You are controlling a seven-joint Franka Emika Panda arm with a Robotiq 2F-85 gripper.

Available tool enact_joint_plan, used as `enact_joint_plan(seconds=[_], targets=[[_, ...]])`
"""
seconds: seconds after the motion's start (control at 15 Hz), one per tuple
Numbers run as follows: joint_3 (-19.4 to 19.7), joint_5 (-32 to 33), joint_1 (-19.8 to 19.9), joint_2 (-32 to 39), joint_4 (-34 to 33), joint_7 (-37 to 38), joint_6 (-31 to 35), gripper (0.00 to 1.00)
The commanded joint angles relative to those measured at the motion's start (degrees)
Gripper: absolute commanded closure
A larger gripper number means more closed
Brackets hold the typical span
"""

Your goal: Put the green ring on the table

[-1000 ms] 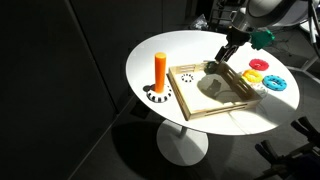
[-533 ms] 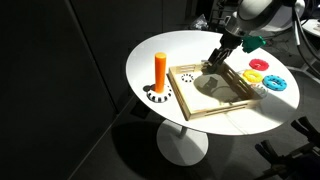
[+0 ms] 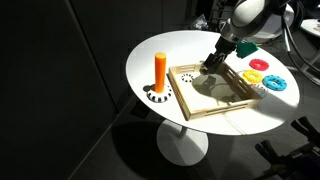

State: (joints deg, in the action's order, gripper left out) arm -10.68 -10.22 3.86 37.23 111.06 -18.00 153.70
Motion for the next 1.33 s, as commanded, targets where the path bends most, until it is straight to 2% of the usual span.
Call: enact_joint_plan(seconds=[0.0,0.47,1.07,1.13,1.2,1.27], targets=[[-1.8,-0.2,1.3,2.0,-1.8,-0.5,1.9,0.0],[-1.8,2.1,0.6,3.4,-2.4,-0.5,4.7,0.0],[0.5,7.3,-0.5,3.2,-2.5,0.0,5.3,0.0],[0.6,7.8,-0.5,3.3,-2.5,0.0,5.4,0.25],[0.8,8.3,-0.6,3.3,-2.4,0.1,5.6,0.27],[0.9,8.6,-0.6,3.3,-2.3,0.1,5.6,0.34]])
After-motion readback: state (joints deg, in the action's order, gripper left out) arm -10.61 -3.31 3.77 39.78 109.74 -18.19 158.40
